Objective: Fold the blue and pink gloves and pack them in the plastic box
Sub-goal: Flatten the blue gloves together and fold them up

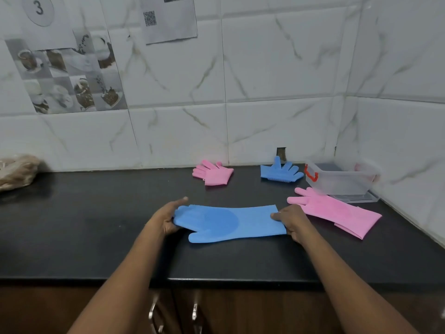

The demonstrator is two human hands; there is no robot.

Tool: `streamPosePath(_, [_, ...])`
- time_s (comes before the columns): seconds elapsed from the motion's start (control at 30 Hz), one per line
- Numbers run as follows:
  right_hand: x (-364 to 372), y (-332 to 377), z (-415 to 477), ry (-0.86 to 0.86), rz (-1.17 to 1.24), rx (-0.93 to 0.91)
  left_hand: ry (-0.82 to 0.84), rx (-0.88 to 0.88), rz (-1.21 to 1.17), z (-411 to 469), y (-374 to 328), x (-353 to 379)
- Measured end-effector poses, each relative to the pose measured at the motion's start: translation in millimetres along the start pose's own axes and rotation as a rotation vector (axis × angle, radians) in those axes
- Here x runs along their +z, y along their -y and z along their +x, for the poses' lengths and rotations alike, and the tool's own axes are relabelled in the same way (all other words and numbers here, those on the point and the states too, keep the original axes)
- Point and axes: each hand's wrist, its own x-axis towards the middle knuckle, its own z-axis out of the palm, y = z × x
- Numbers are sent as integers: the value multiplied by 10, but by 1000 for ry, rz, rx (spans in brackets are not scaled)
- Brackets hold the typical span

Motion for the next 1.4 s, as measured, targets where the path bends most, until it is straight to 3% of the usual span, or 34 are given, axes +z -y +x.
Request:
streamPosePath(0.13, [-6, -30, -19, -38, -78, -45, -328, 249, 499, 15, 81, -28])
streamPosePath(0.3, [-29, -89, -40, -101, -77, -54, -431, 411, 595, 15, 199, 88])
streamPosePath(0.53, [5, -117, -135, -166, -217, -170, -626, 568, 973, -5, 210, 157])
streamPosePath(0.6, [17, -118, -133, -190, -247, -197, -692, 684, 1098, -10, 264, 179])
streamPosePath(0.67, [18, -125, -118, -208, -281, -219, -646, 871, 1175, -27, 309, 288])
streamPosePath(0.73, [35, -88, -150, -185, -367, -216, -451, 996, 1277, 27, 363, 410])
streamPosePath(0.87, [62, 29, -251, -215, -921, -199, -178, 781, 1710, 198, 641, 534])
streamPosePath(0.97, [28, 202, -121, -263, -1025, -313, -165, 692, 1818, 304, 738, 527])
streamPosePath(1.1, [23, 543, 290, -154, -955, -411, -167, 687, 1837, 314, 745, 533])
streamPosePath(1.17, [23, 655, 519, -121, -1029, -437, -154, 668, 1828, 310, 742, 542])
streamPosePath(1.3, [-34, 702, 948, -110, -1236, -392, -146, 639, 1806, 333, 711, 557])
streamPosePath(1.4, [-62, 715, 1184, -81, -1237, -362, -137, 618, 1807, 361, 703, 564])
